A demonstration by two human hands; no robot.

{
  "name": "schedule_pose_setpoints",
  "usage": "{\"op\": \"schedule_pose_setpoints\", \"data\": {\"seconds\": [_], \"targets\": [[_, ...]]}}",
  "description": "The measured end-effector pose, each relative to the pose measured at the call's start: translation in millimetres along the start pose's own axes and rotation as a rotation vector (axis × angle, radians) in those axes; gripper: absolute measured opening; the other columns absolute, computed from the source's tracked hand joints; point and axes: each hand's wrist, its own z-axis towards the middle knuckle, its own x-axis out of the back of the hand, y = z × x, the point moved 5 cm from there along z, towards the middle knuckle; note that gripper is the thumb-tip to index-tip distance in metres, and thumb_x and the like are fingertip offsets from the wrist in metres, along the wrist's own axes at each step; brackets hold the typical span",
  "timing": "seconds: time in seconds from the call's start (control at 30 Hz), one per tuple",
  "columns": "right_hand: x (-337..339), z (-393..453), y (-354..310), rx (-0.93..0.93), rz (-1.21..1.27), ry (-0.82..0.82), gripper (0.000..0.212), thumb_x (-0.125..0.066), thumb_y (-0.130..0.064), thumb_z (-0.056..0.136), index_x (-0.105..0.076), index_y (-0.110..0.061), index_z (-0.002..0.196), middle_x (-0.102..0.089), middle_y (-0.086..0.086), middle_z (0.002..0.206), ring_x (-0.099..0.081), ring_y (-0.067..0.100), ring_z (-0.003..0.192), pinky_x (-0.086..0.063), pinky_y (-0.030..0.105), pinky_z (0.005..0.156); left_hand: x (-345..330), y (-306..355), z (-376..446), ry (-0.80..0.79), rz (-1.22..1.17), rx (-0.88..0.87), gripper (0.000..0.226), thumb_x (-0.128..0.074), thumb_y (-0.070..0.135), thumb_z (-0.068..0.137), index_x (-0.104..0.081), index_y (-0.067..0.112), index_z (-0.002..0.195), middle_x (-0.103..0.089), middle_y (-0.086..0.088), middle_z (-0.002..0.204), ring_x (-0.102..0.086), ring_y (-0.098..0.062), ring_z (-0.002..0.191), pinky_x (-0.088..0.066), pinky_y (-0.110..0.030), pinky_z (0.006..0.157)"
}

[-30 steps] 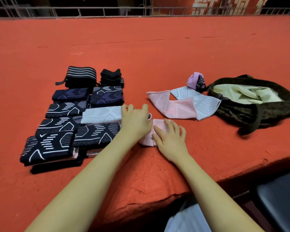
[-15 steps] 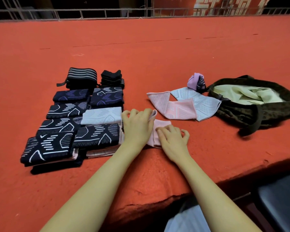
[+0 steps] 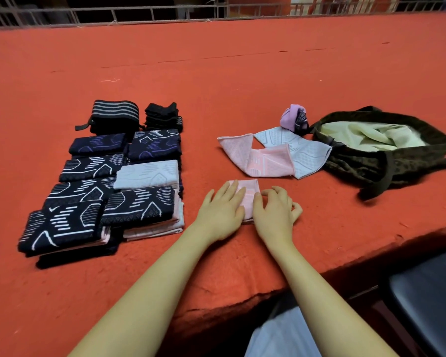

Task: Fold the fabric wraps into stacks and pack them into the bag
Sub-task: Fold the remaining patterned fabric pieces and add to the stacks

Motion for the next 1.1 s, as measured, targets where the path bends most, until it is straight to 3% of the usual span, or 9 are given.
{"op": "schedule_pose_setpoints", "data": {"seconds": [0.13, 0.3, 0.43, 0.5, 0.63, 0.77, 0.9, 1.1], "targets": [[-3, -5, 1, 0.018, -0.109, 0.052, 0.032, -0.043, -0.020, 0.089, -0.071, -0.006, 0.093, -0.059, 0.014, 0.123, -0.053, 0.032, 0.113, -0.018, 0.039, 0.094, 6, -4, 7, -0.145, 0.076, 0.016, 0.057, -0.026, 0.034, 0.100, -0.005, 0.029, 0.153, 0.005, 0.005, 0.160, 0.004, -0.018, 0.147, 0.003, -0.046, 0.117], [-5, -6, -4, 0.063, -0.177, 0.046, 0.049, -0.037, -0.039, 0.084, -0.070, -0.003, 0.083, -0.064, 0.017, 0.114, -0.057, 0.036, 0.104, -0.020, 0.039, 0.086, 12, -7, 11, -0.184, 0.132, 0.008, 0.056, -0.024, 0.034, 0.100, -0.005, 0.031, 0.152, 0.004, 0.006, 0.160, 0.000, -0.020, 0.147, 0.007, -0.049, 0.115], [-9, -1, -1, 0.026, -0.139, -0.031, 0.037, -0.053, -0.031, 0.088, -0.066, 0.002, 0.097, -0.049, 0.020, 0.134, -0.039, 0.036, 0.126, -0.015, 0.040, 0.097, 14, -6, 9, -0.190, 0.153, 0.024, 0.054, -0.023, 0.034, 0.101, -0.006, 0.030, 0.153, 0.002, 0.005, 0.160, -0.005, -0.023, 0.146, 0.004, -0.051, 0.114], [-7, 1, -3, 0.043, -0.067, -0.022, 0.028, -0.062, -0.023, 0.086, -0.064, 0.003, 0.095, -0.046, 0.022, 0.134, -0.036, 0.038, 0.127, -0.015, 0.040, 0.099, 17, -4, 7, -0.182, 0.110, 0.035, 0.055, -0.023, 0.034, 0.102, -0.004, 0.025, 0.153, -0.003, 0.002, 0.161, -0.011, -0.023, 0.145, -0.001, -0.050, 0.113], [6, -3, -21, 0.155, 0.167, 0.085, 0.027, -0.052, -0.031, 0.082, -0.061, -0.007, 0.089, -0.054, 0.015, 0.118, -0.050, 0.033, 0.113, -0.017, 0.026, 0.088, 38, -11, -2, 0.066, -0.028, 0.011, 0.059, -0.026, 0.033, 0.102, 0.004, 0.030, 0.152, -0.018, 0.000, 0.158, -0.030, -0.024, 0.138, -0.014, -0.044, 0.108], [21, -3, -58, 0.321, 0.332, 0.153, 0.032, -0.049, -0.036, 0.082, -0.062, -0.009, 0.093, -0.055, 0.010, 0.116, -0.044, 0.016, 0.112, -0.017, 0.022, 0.087, 76, -27, -19, 0.319, -0.018, -0.041, 0.051, -0.017, 0.041, 0.101, -0.007, 0.035, 0.151, -0.018, 0.001, 0.158, -0.037, -0.021, 0.133, -0.019, -0.035, 0.101], [31, -1, -103, 0.488, 0.379, 0.219, 0.022, -0.053, -0.027, 0.082, -0.060, -0.009, 0.092, -0.056, 0.012, 0.115, -0.044, 0.018, 0.111, -0.018, 0.023, 0.085, 109, -52, -40, 0.438, -0.003, -0.074, 0.069, -0.001, 0.052, 0.086, -0.026, 0.034, 0.148, -0.031, 0.005, 0.152, -0.043, -0.019, 0.125, -0.021, -0.034, 0.094], [33, -9, -170, 0.675, 0.323, 0.269, 0.017, -0.054, -0.025, 0.081, -0.061, -0.011, 0.088, -0.057, 0.011, 0.113, -0.045, 0.022, 0.107, -0.018, 0.025, 0.080, 148, -102, -75, 0.572, 0.005, -0.014, 0.058, -0.020, 0.047, 0.091, -0.035, 0.031, 0.145, -0.046, 0.004, 0.131, -0.045, -0.019, 0.112, -0.018, -0.031, 0.086]]}}
